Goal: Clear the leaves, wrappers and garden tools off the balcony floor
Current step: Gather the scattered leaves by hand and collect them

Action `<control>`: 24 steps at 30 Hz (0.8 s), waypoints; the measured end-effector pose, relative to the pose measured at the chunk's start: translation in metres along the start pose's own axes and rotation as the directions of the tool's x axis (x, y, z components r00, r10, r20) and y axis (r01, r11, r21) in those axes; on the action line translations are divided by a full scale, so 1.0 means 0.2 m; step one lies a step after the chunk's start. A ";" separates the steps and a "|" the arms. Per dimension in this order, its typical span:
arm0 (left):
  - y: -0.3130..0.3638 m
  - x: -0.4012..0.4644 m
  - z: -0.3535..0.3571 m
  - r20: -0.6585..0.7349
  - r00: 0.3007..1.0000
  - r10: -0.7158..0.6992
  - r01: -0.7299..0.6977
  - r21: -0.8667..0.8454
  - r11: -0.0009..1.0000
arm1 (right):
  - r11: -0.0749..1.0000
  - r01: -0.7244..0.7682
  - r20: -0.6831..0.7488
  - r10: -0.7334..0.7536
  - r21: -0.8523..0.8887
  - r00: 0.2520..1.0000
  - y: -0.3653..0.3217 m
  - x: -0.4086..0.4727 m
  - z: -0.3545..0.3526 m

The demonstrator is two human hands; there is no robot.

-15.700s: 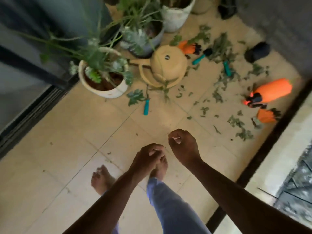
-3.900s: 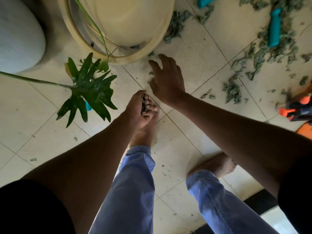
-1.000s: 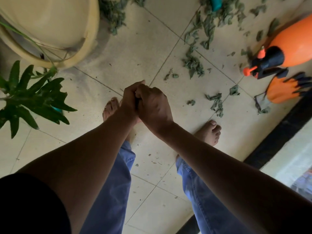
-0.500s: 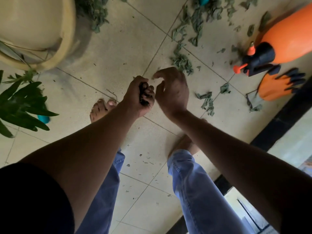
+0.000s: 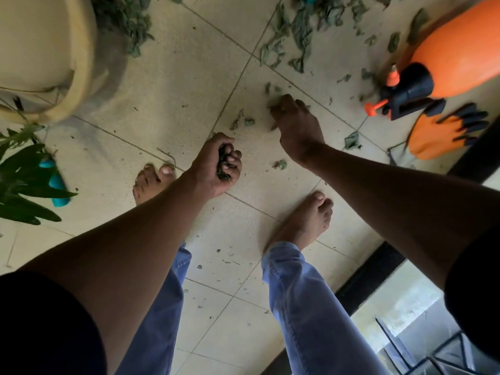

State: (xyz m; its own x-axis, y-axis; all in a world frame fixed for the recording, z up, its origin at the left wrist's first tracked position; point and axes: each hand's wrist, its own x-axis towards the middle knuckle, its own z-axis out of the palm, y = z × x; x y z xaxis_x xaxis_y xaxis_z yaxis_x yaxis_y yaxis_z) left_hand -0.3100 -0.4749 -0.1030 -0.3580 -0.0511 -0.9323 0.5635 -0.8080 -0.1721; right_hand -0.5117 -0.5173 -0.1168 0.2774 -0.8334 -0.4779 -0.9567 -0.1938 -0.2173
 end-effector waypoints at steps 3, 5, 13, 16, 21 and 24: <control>-0.02 0.00 0.03 -0.015 1.000 -0.004 0.004 0.012 1.000 | 0.974 -0.102 -0.052 0.115 0.204 0.992 0.00 -0.04 0.00; -0.03 0.00 0.04 -0.025 1.000 -0.004 0.005 0.025 1.000 | 0.893 -0.159 -0.110 0.224 0.420 0.968 -0.04 -0.08 -0.03; -0.07 0.01 0.07 -0.022 0.998 0.060 -0.057 0.132 0.990 | 0.020 -0.329 0.313 0.259 0.944 0.914 -0.30 -0.24 -0.20; -0.07 0.03 0.09 -0.029 0.996 0.085 -0.082 0.101 0.992 | 0.295 -0.351 0.249 0.331 0.889 0.910 -0.36 -0.25 -0.16; -0.06 0.04 0.11 -0.021 0.991 0.133 -0.124 0.255 0.959 | 0.766 -0.292 0.022 0.342 0.572 0.939 -0.44 -0.29 -0.08; -0.08 0.05 0.13 -0.048 0.988 0.147 -0.118 0.380 0.917 | 0.856 -0.235 -0.046 0.288 0.461 0.957 -0.46 -0.30 -0.07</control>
State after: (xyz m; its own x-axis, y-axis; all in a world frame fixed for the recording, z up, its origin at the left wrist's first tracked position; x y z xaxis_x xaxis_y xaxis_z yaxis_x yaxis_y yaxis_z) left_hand -0.3417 -0.4789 -0.1007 -0.2350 -0.1413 -0.9617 0.2761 -0.9583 0.0734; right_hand -0.4419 -0.4578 -0.0561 -0.0140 -0.8770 -0.4802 -0.8432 0.2685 -0.4657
